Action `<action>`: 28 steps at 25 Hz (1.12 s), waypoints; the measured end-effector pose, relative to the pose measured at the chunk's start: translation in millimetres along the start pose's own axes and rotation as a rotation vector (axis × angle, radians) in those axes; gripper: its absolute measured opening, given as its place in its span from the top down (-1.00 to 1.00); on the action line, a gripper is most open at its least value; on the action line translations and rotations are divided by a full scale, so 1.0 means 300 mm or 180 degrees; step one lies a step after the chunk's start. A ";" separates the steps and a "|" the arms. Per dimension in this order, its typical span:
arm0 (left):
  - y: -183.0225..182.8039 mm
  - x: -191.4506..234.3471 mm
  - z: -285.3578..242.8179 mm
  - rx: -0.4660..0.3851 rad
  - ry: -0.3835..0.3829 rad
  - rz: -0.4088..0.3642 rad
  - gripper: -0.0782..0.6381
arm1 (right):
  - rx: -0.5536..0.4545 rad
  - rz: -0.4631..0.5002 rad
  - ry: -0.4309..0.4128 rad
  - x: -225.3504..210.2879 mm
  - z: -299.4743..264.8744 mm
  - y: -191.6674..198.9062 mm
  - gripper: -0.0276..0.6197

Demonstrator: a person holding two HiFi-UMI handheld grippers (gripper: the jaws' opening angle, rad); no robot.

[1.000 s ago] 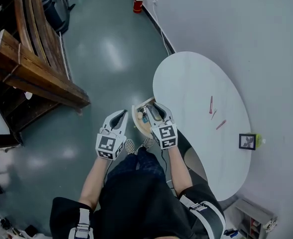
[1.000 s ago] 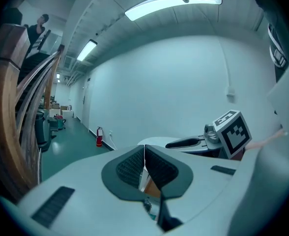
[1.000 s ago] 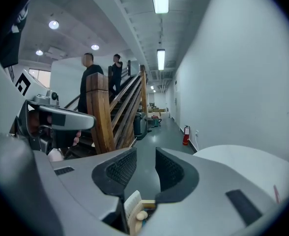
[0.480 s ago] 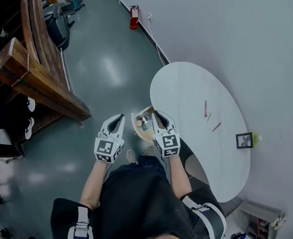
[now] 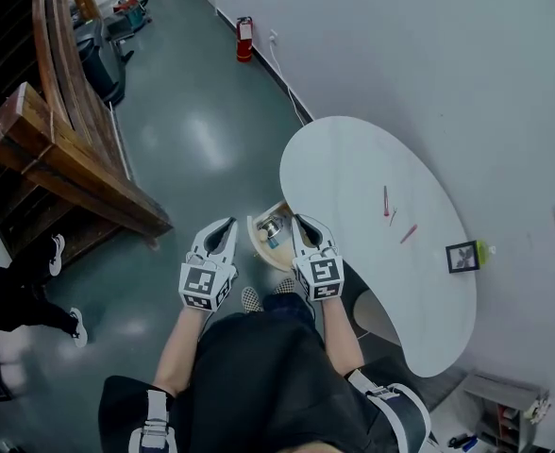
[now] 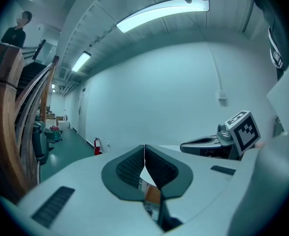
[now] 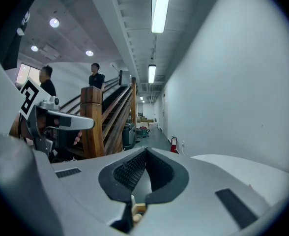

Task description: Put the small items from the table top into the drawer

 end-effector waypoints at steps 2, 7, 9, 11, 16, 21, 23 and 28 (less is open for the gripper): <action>-0.003 -0.003 0.000 0.0008 -0.0007 -0.0005 0.73 | 0.0006 0.0004 0.0006 0.002 0.003 -0.002 0.82; -0.004 -0.013 -0.006 0.0027 0.0004 -0.0039 0.73 | -0.0007 -0.0004 0.0019 0.001 0.012 -0.002 0.82; -0.005 -0.019 -0.010 0.0014 0.0036 -0.0018 0.73 | -0.0016 -0.0007 0.0049 -0.002 0.021 -0.003 0.82; -0.005 -0.029 -0.014 0.0001 0.0094 0.0004 0.73 | -0.0018 -0.0024 0.0085 -0.004 0.033 -0.001 0.82; -0.001 -0.069 -0.027 0.0008 0.0266 0.0013 0.73 | 0.0001 -0.0087 0.0234 -0.010 0.082 0.012 0.82; 0.009 -0.131 -0.046 0.0051 0.0559 0.0010 0.73 | 0.0043 -0.0158 0.0539 -0.032 0.164 0.051 0.82; 0.017 -0.164 -0.071 0.0077 0.0686 0.0005 0.73 | 0.0070 -0.0195 0.0689 -0.055 0.206 0.064 0.82; 0.024 -0.281 -0.169 0.0107 0.1031 0.0042 0.73 | 0.0142 -0.0358 0.1078 -0.158 0.328 0.140 0.82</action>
Point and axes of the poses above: the fingertips, and each gripper's own axes: z backward along the fingers, x to its left, y out of its underside, the point moved 9 cm from there along z, backward along the fingers, and after that the axes turned 2 degrees about -y, right-handed, at the moved point
